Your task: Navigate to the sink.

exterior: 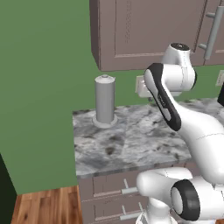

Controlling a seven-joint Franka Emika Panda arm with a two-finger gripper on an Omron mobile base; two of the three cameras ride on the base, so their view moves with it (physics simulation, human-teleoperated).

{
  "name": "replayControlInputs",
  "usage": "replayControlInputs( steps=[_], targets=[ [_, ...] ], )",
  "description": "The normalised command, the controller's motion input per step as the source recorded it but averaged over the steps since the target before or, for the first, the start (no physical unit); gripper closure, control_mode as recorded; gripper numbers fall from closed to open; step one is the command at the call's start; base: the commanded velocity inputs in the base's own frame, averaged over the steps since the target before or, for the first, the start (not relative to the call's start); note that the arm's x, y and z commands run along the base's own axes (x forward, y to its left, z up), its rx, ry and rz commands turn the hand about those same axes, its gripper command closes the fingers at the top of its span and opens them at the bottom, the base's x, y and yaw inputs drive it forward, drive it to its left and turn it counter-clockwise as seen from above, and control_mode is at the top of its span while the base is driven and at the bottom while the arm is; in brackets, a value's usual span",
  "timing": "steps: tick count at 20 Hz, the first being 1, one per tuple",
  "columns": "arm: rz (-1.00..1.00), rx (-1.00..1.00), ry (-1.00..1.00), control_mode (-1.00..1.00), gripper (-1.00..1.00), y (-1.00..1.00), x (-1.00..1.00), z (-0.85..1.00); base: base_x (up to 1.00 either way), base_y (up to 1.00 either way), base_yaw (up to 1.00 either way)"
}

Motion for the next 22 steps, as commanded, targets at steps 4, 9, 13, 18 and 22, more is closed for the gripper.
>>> replayControlInputs(
  steps=[4,9,13,18,22],
  targets=[
    [0.00,0.00,-0.06,-1.00,-1.00,0.02,-0.58,0.00,0.00,0.00,0.00],
    [0.00,0.00,-0.04,-1.00,-1.00,0.01,-1.00,0.00,0.00,0.00,0.00],
    [0.00,0.00,0.00,-1.00,-1.00,0.00,-1.00,-0.01,0.00,0.00,0.00],
    [0.00,0.00,0.00,-1.00,-1.00,0.00,-0.92,-0.01,0.00,0.00,0.00],
    [-0.01,0.00,0.00,1.00,-1.00,-0.03,-0.23,0.00,-0.69,-0.67,-0.02]
  ],
)
